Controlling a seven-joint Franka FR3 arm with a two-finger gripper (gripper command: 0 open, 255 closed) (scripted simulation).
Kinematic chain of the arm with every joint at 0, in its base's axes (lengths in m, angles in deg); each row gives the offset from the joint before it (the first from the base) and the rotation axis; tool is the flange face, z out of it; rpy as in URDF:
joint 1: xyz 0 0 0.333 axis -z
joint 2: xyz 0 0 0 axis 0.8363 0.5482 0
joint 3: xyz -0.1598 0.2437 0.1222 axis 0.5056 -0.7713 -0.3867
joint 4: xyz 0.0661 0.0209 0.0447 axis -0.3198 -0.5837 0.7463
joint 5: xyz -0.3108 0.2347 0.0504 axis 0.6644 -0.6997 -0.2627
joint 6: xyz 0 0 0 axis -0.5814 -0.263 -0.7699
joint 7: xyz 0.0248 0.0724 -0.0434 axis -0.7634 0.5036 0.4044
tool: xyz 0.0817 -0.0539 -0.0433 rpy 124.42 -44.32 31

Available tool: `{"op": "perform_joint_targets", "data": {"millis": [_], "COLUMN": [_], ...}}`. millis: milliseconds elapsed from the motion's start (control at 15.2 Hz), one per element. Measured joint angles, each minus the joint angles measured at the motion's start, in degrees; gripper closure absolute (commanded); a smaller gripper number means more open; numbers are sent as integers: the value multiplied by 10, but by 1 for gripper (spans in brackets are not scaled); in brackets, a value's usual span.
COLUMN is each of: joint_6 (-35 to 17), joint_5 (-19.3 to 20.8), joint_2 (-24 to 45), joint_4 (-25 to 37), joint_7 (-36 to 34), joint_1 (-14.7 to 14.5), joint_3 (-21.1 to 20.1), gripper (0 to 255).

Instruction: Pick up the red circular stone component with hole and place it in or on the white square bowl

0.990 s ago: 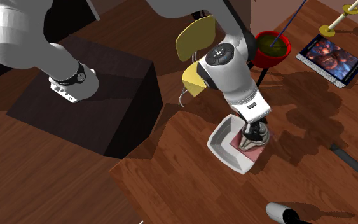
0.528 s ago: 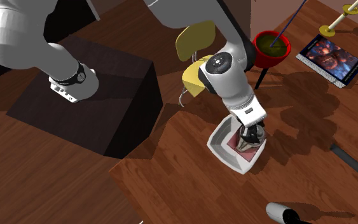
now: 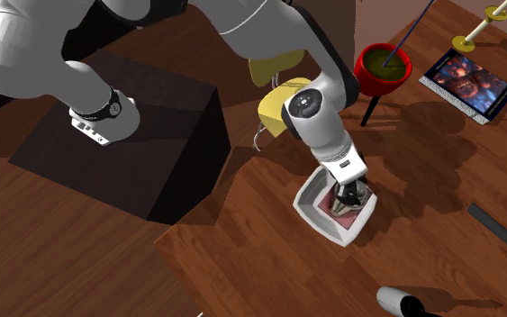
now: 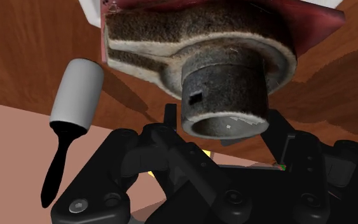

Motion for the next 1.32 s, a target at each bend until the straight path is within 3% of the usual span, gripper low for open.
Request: {"op": "perform_joint_targets", "data": {"millis": [330,726,792,1188,1320], "joint_6": [-33,-39,-39,-39,-56], "joint_5": [2,3,3,3,1], "joint_2": [24,29,29,29,-1], "joint_4": [24,28,28,29,-4], "joint_7": [28,30,30,30,43], "joint_1": [46,52,52,52,61], "joint_3": [-58,-67,-67,-66,-88], "gripper": [255,255,0,0,0]}}
